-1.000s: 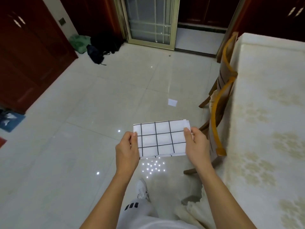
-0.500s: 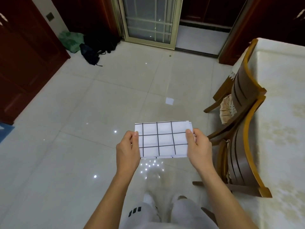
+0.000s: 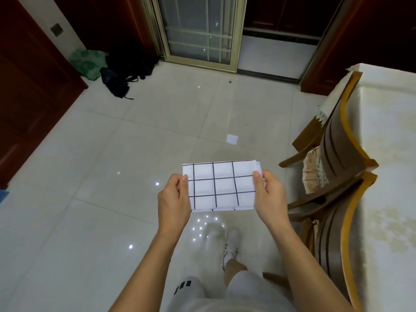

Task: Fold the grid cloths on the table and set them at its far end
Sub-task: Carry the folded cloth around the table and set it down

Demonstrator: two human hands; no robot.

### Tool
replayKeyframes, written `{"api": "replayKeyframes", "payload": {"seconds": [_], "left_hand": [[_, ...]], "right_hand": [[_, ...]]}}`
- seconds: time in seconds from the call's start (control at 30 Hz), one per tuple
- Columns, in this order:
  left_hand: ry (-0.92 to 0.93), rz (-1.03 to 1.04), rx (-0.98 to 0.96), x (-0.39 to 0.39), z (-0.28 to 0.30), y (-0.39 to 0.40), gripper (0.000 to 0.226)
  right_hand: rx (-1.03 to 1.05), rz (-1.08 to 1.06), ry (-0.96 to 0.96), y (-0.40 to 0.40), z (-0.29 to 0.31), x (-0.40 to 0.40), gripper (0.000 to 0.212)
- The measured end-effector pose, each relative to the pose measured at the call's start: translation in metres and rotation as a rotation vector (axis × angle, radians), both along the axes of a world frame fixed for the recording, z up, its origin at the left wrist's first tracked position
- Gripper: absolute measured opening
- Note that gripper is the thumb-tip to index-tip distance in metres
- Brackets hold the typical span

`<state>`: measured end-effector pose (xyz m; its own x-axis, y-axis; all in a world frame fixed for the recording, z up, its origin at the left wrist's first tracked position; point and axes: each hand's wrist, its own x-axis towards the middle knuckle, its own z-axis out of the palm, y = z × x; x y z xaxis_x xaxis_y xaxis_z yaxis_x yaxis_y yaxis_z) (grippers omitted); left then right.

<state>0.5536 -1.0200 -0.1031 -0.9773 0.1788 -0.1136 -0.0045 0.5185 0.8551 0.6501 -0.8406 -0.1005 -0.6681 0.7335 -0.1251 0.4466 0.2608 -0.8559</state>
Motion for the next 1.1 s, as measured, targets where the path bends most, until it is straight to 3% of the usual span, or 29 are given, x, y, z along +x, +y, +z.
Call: {"api": "replayKeyframes", "payload": {"seconds": [0.37, 0.8, 1.1], "left_hand": [[0.021, 0.015, 0.044, -0.092, 0.019, 0.145, 0.033], [0.012, -0.059, 0.058, -0.195, 0.005, 0.233, 0.033], [-0.047, -0.121, 0.068, -0.330, 0.003, 0.299, 0.034]], "right_hand": [[-0.015, -0.008, 0.065, 0.146, 0.019, -0.093, 0.032], [-0.008, -0.073, 0.056, 0.226, 0.005, -0.181, 0.025], [0.055, -0.152, 0.039, 0.284, 0.003, -0.302, 0.033]]}}
